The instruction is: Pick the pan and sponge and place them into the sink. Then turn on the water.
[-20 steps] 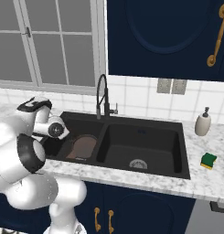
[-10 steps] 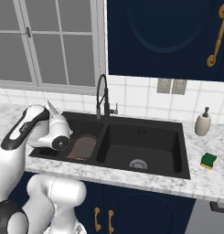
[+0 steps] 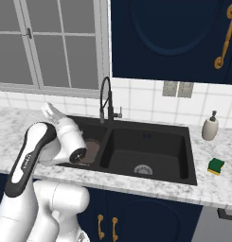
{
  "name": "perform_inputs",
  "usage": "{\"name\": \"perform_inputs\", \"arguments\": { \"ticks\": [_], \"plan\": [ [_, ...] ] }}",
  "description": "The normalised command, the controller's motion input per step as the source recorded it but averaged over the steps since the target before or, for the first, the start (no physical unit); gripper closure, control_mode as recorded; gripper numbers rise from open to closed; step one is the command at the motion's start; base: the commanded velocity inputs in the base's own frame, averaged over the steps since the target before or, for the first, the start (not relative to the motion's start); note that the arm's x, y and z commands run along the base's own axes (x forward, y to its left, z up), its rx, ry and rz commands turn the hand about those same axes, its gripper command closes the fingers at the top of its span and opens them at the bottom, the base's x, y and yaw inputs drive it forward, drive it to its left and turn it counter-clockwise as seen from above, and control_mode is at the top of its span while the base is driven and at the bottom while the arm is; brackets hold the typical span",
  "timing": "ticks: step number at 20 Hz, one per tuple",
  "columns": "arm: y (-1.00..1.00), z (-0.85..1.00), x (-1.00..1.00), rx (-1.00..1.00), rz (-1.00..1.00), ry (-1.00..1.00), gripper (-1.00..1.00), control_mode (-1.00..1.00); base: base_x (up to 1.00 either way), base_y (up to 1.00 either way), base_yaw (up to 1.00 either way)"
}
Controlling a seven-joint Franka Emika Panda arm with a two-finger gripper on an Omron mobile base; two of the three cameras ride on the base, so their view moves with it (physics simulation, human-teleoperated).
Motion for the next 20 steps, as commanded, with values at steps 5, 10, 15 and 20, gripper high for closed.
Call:
{"name": "perform_inputs", "arguments": {
  "ticks": [5,10,15,20],
  "plan": [
    [-0.18,0.07,-0.51,-0.22,0.29,0.0,-1.0,-1.0,0.0,0.0,0.0],
    [0.06,0.0,-0.34,-0.46,0.21,0.07,-1.0,-1.0,0.0,0.0,0.0],
    [0.1,-0.13,-0.45,-0.48,0.08,-0.01,-1.0,-1.0,0.0,0.0,0.0],
    [0.01,-0.67,-0.61,-0.52,-0.07,-0.05,-1.0,-1.0,0.0,0.0,0.0]
  ]
}}
